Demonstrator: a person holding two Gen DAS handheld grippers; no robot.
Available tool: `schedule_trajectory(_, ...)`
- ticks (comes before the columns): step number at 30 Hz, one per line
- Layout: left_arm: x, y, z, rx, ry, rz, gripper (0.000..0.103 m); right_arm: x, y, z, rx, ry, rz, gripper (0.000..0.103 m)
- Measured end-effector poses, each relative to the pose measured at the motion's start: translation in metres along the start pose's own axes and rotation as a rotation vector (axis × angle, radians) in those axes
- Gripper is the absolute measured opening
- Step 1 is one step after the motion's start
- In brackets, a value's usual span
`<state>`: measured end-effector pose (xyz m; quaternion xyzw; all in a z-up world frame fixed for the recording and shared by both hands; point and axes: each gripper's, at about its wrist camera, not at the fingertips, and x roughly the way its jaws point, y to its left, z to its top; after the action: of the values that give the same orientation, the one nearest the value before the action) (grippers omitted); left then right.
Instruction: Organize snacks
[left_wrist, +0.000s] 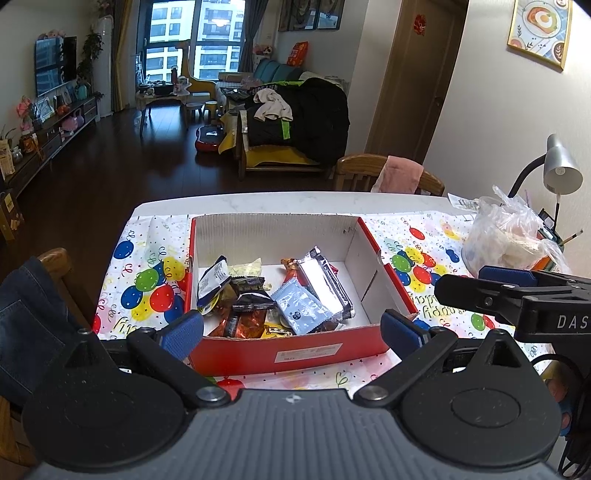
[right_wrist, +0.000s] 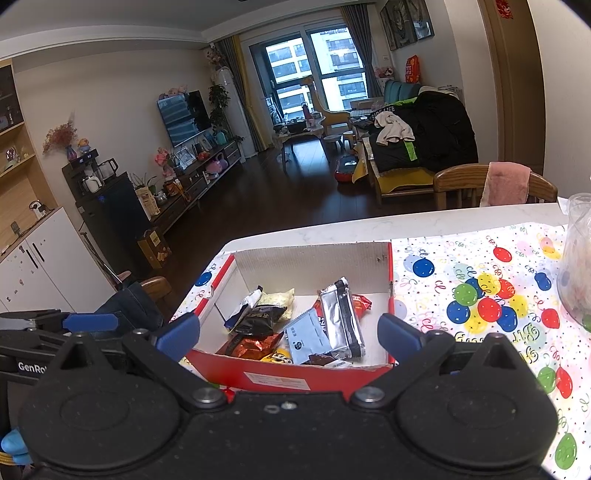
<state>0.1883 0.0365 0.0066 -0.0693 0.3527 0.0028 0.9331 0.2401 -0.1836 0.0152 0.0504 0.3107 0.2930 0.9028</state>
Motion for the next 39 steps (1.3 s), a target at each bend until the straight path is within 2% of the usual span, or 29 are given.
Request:
schedule_trajectory(12, -0.008, 0.000, 0.004, -0.022, -0.026, -0.002, 0.103, 0.001, 0.002, -0.002, -0.001, 0.004, 0.000, 0.103)
schedule_trajectory(39, -0.018, 0.002, 0.000, -0.039, -0.013, -0.031, 0.103, -0.002, 0.009, -0.006, 0.008, -0.002, -0.007, 0.103)
